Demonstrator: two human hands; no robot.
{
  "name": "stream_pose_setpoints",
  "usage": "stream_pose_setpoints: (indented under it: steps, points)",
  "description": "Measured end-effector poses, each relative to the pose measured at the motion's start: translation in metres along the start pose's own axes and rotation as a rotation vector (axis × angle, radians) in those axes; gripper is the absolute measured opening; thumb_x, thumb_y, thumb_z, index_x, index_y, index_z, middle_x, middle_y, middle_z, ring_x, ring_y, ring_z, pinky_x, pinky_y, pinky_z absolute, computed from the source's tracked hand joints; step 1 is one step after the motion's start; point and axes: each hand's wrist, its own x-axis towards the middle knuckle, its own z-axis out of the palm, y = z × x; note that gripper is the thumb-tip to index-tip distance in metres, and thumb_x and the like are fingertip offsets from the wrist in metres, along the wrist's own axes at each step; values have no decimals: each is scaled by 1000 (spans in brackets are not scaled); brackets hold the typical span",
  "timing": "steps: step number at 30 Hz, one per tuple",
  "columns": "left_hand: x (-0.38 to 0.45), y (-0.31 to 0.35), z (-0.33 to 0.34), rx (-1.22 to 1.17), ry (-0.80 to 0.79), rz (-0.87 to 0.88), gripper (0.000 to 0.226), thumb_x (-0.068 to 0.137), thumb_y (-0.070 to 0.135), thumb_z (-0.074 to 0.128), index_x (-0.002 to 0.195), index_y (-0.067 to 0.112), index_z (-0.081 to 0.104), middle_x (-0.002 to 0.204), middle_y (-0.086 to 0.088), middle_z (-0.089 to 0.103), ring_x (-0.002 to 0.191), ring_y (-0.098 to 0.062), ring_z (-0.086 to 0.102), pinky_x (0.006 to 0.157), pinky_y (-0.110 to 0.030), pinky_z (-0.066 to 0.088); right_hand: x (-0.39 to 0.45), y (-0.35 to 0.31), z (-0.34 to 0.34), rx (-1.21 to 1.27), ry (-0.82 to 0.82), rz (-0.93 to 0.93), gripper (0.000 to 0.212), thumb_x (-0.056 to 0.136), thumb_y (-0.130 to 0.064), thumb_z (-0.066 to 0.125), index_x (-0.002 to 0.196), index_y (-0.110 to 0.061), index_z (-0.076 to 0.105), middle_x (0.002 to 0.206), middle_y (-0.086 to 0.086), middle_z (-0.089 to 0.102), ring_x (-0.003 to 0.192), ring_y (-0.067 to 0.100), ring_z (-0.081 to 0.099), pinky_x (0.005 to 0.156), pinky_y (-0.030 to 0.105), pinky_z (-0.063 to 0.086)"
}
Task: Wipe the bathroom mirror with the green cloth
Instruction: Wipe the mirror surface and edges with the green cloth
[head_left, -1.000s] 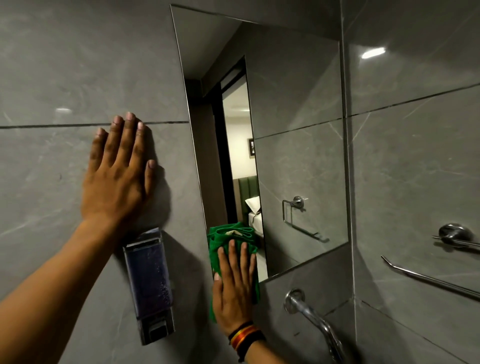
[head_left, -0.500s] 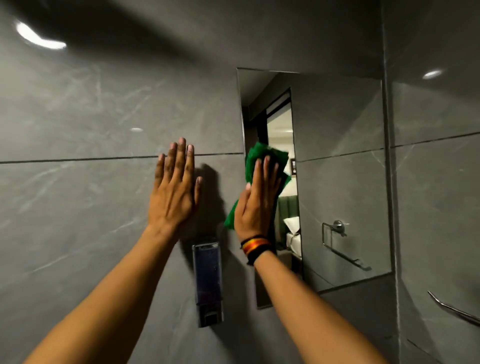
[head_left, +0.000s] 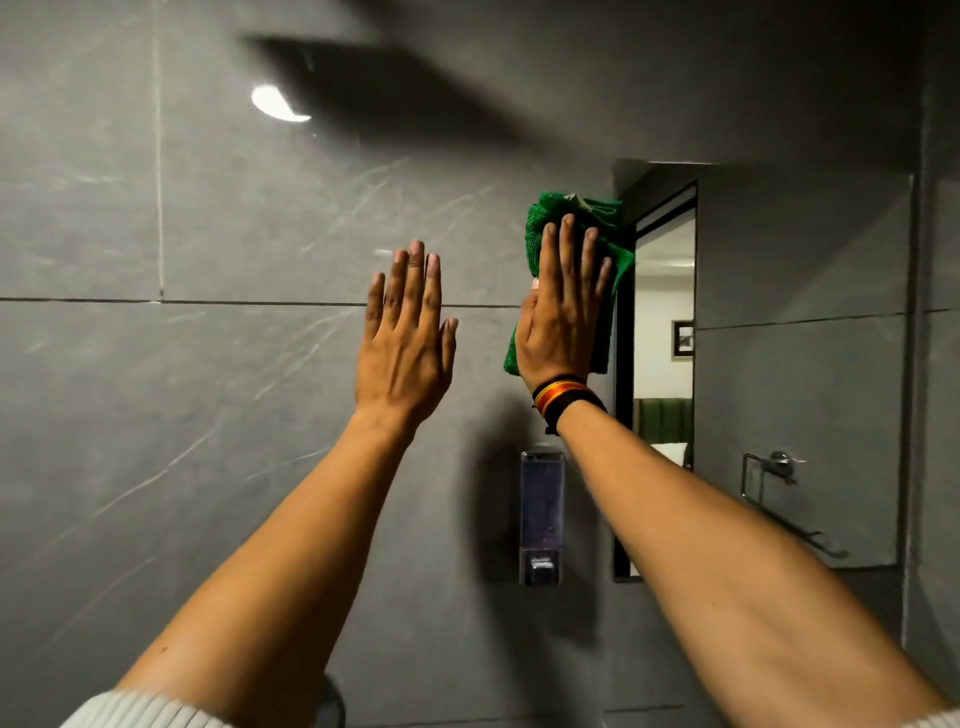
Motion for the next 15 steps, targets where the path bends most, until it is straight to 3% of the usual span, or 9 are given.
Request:
stream_pose_setpoints:
  steps: [8,15]
  points:
    - [-37,-21,-15,12,-56,-21,68,112,38,20,170,5,6,178,-16,0,166,-28,-2,135,-44,-3,-35,-47,-2,60,-66,26,58,99,-12,43,155,-6,30,163,18,27,153,40,18,122,61,15]
    - [-152,6,14,-37,-231,-87,67,112,36,20,169,4,4,178,-18,1,165,-29,0,135,-46,2,-169,-76,-14,177,-268,163,60,98,-18,34,157,-6,27,165,16,23,154,37,14,124,59,11]
